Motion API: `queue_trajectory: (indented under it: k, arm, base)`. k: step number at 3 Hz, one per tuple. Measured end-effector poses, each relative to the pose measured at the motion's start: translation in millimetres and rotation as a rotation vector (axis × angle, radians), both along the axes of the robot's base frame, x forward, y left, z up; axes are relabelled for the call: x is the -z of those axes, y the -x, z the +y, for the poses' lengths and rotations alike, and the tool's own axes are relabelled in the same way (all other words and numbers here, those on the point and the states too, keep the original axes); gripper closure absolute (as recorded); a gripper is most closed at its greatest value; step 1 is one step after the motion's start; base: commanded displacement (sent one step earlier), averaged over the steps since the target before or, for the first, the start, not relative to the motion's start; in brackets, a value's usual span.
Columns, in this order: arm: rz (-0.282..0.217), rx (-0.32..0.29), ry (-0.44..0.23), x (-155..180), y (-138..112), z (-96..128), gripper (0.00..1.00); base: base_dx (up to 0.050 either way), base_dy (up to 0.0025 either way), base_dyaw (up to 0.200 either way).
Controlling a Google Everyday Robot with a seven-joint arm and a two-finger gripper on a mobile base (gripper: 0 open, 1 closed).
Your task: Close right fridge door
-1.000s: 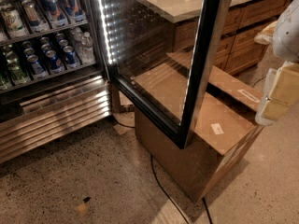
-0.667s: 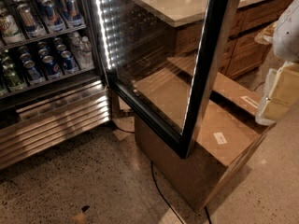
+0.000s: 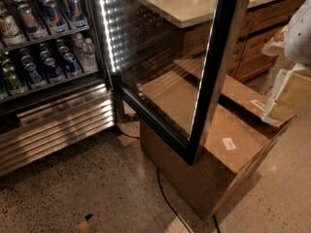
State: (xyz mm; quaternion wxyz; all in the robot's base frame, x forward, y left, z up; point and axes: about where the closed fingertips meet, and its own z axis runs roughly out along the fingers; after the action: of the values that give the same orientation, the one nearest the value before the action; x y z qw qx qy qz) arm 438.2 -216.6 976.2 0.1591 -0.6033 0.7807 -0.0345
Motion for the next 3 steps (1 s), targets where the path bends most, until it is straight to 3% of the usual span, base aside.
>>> queue_trajectory:
  k: [3]
  arm:
    - [0.000, 0.000, 0.000, 0.0, 0.0, 0.0, 0.88]
  base:
    - [0.000, 0.00000, 0.000]
